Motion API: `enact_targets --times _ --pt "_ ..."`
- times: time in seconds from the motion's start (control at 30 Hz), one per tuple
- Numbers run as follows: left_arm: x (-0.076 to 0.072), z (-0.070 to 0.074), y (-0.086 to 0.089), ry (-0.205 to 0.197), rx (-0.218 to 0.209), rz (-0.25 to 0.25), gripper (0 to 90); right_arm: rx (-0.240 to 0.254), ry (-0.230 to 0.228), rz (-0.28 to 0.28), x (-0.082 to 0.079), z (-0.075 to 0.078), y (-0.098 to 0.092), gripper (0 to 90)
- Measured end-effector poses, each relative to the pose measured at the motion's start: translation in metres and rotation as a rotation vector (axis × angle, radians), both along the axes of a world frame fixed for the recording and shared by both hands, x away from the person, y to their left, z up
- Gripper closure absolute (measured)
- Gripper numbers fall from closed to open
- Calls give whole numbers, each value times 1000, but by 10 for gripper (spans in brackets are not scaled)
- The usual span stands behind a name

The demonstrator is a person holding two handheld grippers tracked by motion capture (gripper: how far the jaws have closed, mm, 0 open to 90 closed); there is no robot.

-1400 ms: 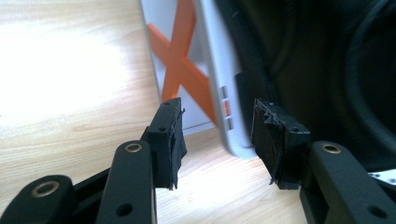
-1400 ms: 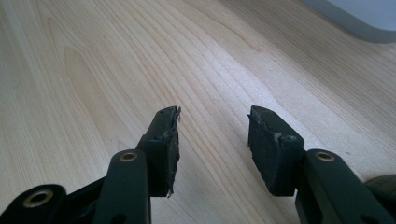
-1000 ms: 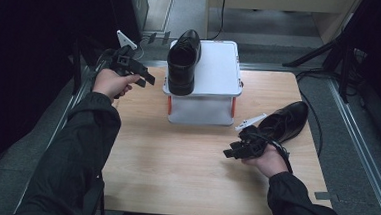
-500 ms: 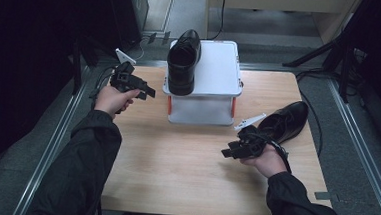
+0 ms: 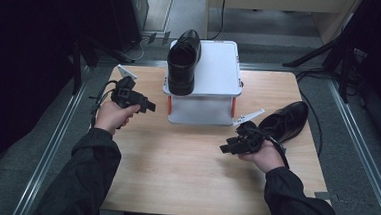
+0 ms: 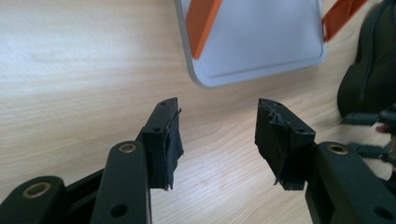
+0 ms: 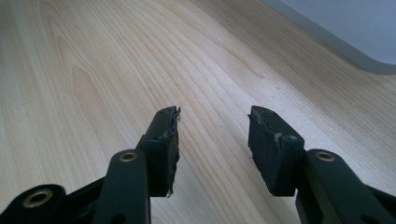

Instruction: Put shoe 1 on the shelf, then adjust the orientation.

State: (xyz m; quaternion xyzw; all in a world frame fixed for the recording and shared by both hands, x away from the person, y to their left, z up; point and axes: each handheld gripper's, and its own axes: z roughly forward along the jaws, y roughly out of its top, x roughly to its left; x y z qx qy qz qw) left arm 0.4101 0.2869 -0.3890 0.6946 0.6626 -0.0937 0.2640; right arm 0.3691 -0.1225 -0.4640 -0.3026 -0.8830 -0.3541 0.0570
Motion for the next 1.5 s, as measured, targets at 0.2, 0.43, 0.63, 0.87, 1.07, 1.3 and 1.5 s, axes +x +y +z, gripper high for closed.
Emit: enact_targets --times 0.2,0.43,0.63,0.87,1.07,1.3,1.5 --pt "-13 -17 -5 -1 3 -10 490 -3 8 -8 0 0 0 538" --pt "-27 -33 -7 -2 23 -31 476 -8 9 -13 1 -1 -1 538" --pt "-34 -42 -2 -6 -1 -40 470 -6 14 -18 0 0 0 538" --pt "-38 -45 -1 -24 -12 -48 455 -1 12 -26 0 2 -3 538" --pt "-41 -50 -4 -28 -7 -64 449 2 6 -35 0 5 -7 538" --pt "-40 -55 -10 -18 5 -105 446 -19 23 -81 6 20 -14 538" --pt "-39 -55 -10 -24 0 -116 446 -78 70 -99 18 42 -18 542"
